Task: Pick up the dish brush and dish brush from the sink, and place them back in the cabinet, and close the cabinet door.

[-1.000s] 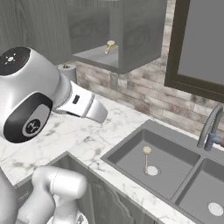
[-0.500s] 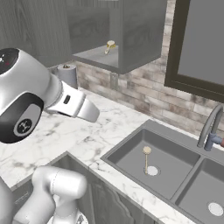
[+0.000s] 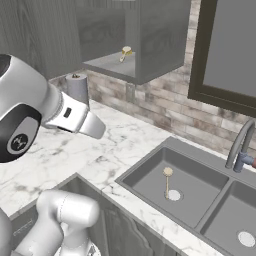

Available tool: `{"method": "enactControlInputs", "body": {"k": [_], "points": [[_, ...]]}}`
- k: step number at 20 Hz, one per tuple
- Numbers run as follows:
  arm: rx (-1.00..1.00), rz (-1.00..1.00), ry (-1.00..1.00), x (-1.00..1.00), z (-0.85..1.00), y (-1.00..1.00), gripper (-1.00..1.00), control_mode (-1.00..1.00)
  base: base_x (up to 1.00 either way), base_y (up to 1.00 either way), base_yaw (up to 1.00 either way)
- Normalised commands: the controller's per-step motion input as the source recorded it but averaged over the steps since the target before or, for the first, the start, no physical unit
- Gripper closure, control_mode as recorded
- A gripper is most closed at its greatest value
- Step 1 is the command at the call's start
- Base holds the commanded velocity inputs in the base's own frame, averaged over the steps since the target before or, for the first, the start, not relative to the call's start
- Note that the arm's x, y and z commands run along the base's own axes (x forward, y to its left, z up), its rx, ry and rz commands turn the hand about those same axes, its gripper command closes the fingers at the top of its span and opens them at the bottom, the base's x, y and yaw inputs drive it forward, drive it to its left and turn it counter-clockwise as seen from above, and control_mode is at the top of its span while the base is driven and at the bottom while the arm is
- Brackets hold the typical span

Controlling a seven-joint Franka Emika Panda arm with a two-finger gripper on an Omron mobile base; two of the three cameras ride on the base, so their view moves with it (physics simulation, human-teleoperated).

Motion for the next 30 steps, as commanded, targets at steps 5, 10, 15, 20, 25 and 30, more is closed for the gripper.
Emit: {"method": "enactControlInputs", "body": {"k": [5,10,15,20,25,30], "points": [[0.0,0.0,0.0,0.0,0.0,0.01,-1.0,1.0,0.0,0.0,0.0],[0.0,0.0,0.0,0.0,0.0,0.0,-1.0,1.0,-0.03,-0.19,-0.04],[0.0,0.0,0.0,0.0,0.0,0.0,-1.0,1.0,-0.13,-0.31,-0.24],[0.0,0.0,0.0,0.0,0.0,0.0,-1.0,1.0,-0.14,-0.2,-0.35],[0.0,0.0,0.0,0.0,0.0,0.0,-1.0,1.0,-0.04,-0.12,-0.38],[0.0,0.0,0.0,0.0,0.0,0.0,-1.0,1.0,0.0,-0.2,-0.39]]}}
